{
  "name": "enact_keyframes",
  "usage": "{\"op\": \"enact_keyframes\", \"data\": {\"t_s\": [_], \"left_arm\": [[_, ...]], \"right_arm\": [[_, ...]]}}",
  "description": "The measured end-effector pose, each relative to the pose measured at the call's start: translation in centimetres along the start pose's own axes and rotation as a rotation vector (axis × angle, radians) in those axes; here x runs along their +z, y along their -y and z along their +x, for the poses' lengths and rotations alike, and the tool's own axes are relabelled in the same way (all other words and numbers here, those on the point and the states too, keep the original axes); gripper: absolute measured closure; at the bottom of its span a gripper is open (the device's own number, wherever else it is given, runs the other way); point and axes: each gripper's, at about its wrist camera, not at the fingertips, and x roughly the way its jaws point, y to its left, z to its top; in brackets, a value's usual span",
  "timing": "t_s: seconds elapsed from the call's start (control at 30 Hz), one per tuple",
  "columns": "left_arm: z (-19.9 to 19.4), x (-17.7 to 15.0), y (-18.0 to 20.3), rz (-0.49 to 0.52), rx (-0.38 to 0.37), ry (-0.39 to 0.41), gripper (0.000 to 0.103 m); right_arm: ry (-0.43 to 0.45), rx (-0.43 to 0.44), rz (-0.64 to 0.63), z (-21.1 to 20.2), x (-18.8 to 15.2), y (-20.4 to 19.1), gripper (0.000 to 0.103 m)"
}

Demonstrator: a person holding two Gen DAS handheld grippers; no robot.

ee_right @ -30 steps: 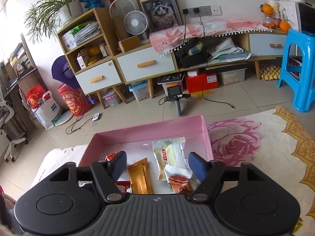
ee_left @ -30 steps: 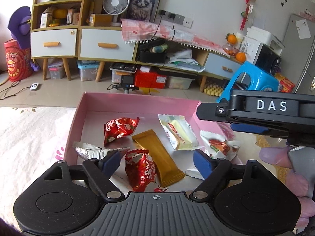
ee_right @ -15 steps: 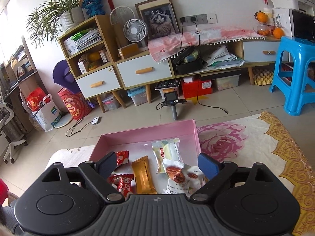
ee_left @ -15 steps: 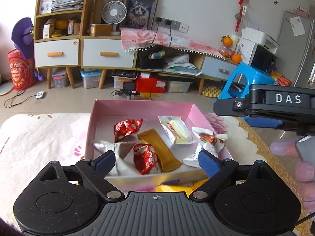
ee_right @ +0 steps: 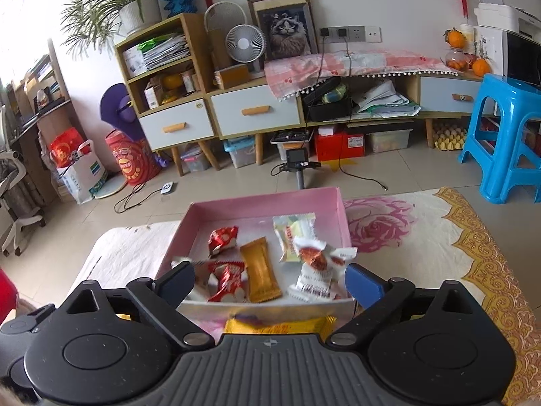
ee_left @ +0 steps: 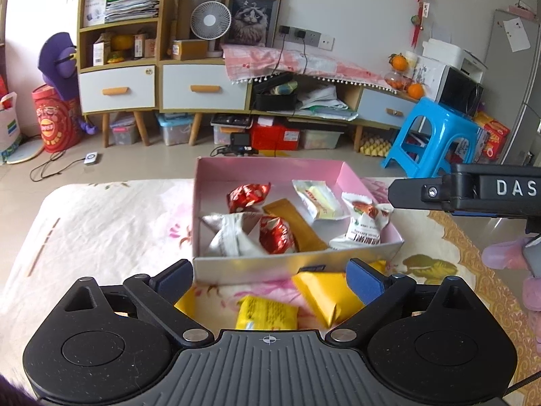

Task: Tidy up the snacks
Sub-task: 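Move both open grippers back over the snack pile, then grasp the large yellow bag with left gripper while right grasps yellow cake packet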

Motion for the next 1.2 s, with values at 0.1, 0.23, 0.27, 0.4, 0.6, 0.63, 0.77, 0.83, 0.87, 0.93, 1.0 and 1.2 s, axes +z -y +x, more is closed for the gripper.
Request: {"op": "enact_keyframes", "data": {"t_s": [0.1, 0.23, 0.27, 0.4, 0.6, 0.63, 0.77, 0.83, 0.87, 0.93, 1.0, 1.2], "left_arm": [[-0.8, -0.6, -0.4, -0.004, 0.007, -0.004, 0.004], [-1.6, -1.4, -1.0, -0.019, 0.009, -0.022, 0.004], [-1.8, -1.7, -1.2, -0.025, 0.009, -0.025, 0.004], [-2.5, -2.7, -2.1, -0.032, 0.016, -0.036, 0.004], [-3.1, -4.3, -3.5, -0.013, 0.038, -0.047, 0.003], [-3.1, -4.6, -3.7, -0.009, 0.043, -0.049, 0.003], [-3.3, -5.7, -4.6, 0.003, 0.059, -0.058, 0.003], [-3.4, -6.2, -5.1, 0.009, 0.067, -0.056, 0.003], [-3.4, -6.4, -5.4, 0.01, 0.072, -0.055, 0.003], [-3.3, -6.8, -6.0, 0.002, 0.085, -0.056, 0.003], [-3.1, -7.2, -6.6, -0.016, 0.095, -0.057, 0.003], [-2.4, -7.7, -7.9, -0.08, 0.111, -0.044, 0.003]], "right_arm": [[-0.007, 0.017, -0.009, -0.5, -0.9, -0.6, 0.013], [-0.008, 0.03, -0.028, -1.0, -2.1, -1.2, 0.013], [-0.007, 0.034, -0.029, -1.2, -2.4, -1.2, 0.012], [-0.009, 0.047, -0.054, -1.9, -3.6, -1.3, 0.012], [0.004, 0.029, -0.087, -3.0, -5.1, -0.5, 0.011], [0.004, 0.021, -0.096, -3.0, -5.3, -0.4, 0.011], [0.001, -0.006, -0.133, -3.2, -6.5, 0.0, 0.011], [-0.008, -0.013, -0.152, -3.1, -7.1, 0.2, 0.011], [-0.012, -0.014, -0.162, -3.1, -7.3, 0.4, 0.011], [-0.022, -0.016, -0.188, -3.1, -7.9, 0.5, 0.011], [-0.029, -0.024, -0.213, -3.0, -8.3, 0.6, 0.011], [-0.066, -0.039, -0.238, -1.9, -9.0, 1.0, 0.011]]}}
